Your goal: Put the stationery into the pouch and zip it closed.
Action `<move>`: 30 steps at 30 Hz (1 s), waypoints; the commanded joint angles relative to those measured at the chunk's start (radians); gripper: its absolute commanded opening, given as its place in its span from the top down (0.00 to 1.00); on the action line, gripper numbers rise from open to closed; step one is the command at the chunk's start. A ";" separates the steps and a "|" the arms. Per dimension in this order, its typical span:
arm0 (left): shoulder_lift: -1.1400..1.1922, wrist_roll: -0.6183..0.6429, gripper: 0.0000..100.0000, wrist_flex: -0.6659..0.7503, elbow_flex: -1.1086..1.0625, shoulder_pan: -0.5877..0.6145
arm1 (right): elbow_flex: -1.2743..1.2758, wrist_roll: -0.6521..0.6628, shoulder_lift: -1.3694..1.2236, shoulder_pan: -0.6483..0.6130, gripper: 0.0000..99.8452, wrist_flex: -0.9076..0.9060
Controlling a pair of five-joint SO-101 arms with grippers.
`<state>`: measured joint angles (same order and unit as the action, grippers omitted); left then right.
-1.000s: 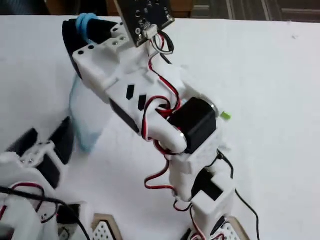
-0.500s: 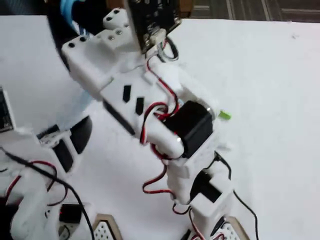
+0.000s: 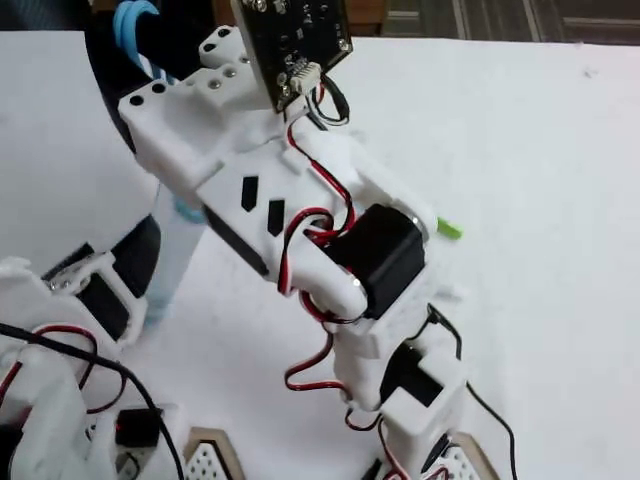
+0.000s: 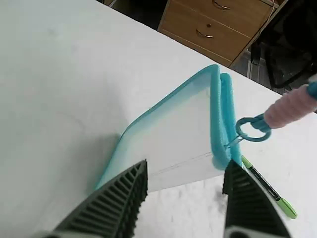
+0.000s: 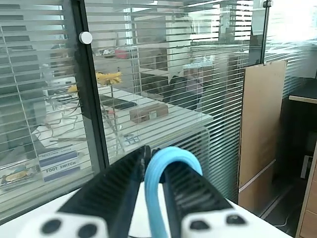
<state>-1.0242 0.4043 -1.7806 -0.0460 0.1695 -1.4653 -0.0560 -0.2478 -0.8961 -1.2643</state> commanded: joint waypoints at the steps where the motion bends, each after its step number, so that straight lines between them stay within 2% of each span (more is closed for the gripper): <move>1: 0.012 0.015 0.74 0.012 0.029 0.008 | -0.003 0.012 0.031 -0.008 0.98 -0.002; 4: 0.012 0.026 0.74 0.012 0.031 0.008 | -0.003 0.012 0.031 -0.008 0.98 -0.001; 8: 0.012 0.146 0.70 0.005 0.029 0.007 | -0.003 0.012 0.031 -0.008 0.98 0.002; 11: 0.022 0.150 0.70 0.011 0.028 -0.002 | -0.003 0.012 0.031 -0.008 0.98 0.002; 17: 0.024 0.150 0.70 0.018 0.023 -0.134 | -0.003 0.014 0.031 -0.008 0.98 0.002; 22: 0.021 0.152 0.70 0.040 -0.087 -0.094 | -0.003 0.014 0.031 -0.007 0.98 0.002; 25: 0.045 0.150 0.70 0.048 -0.086 -0.051 | -0.003 0.014 0.031 -0.005 0.98 0.002; 30: 0.114 0.152 0.70 0.052 -0.083 -0.047 | -0.003 0.014 0.031 -0.005 0.98 0.002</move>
<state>-0.9398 0.5501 -1.7469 -0.1350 0.1143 -1.4653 -0.0529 -0.2478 -0.8976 -1.2643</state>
